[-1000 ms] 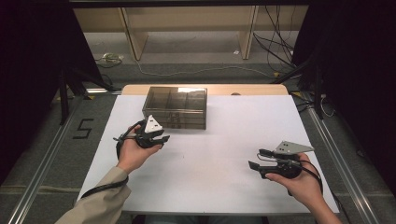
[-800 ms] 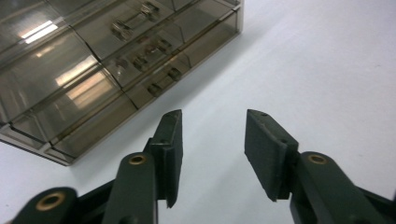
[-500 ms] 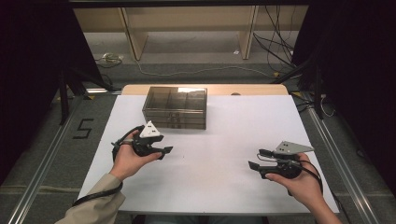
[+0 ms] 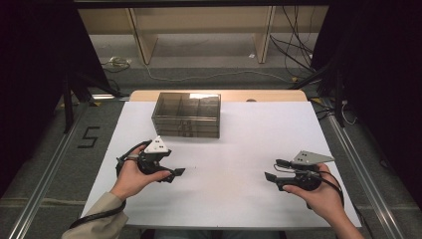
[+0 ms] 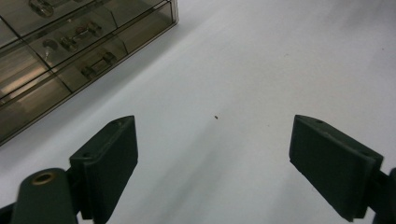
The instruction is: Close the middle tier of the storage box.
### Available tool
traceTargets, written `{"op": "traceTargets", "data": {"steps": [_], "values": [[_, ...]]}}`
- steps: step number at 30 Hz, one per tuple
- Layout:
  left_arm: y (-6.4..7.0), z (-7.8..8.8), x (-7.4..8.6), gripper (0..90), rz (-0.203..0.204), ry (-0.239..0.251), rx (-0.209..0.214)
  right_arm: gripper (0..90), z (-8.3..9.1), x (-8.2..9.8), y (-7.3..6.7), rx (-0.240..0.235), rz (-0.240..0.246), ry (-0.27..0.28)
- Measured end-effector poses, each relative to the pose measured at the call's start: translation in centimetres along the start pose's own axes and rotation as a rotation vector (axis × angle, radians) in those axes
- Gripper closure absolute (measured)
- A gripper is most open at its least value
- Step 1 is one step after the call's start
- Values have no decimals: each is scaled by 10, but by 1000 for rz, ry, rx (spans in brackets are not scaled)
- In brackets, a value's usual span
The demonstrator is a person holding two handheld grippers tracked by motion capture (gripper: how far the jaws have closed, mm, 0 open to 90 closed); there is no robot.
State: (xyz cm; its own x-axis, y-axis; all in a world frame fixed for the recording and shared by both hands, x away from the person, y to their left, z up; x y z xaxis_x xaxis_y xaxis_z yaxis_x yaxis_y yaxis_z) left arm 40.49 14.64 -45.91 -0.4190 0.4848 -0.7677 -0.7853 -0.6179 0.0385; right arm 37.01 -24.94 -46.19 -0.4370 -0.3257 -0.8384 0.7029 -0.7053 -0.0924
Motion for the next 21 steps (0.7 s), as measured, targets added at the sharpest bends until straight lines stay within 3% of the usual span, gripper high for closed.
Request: {"op": "traceTargets", "data": {"steps": [7, 10, 21], "values": [[9, 4, 10, 87, -14, -17, 17, 330, 0, 0, 0, -1, -1, -1], [12, 5, 13, 13, -19, -27, 22, 331, 0, 0, -1, -1, 0, 0], [20, 11, 29, 0, -31, -32, 13, 331, 0, 0, 0, -1, 0, 0]]}}
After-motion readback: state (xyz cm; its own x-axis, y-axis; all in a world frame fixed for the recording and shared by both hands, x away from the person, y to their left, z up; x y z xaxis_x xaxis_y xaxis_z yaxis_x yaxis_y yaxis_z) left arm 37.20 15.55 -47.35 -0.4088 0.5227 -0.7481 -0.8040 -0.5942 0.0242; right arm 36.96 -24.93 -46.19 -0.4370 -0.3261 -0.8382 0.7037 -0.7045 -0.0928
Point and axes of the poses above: each handheld gripper's, and its own axes: z roughly backward along the jaws, x roughly out of its underside, y roughly to its right, the point moved 4 cm from there along -z, roughly forward along the jaws, and after that the axes turned 1 degree about y, right-handed, at the moved point
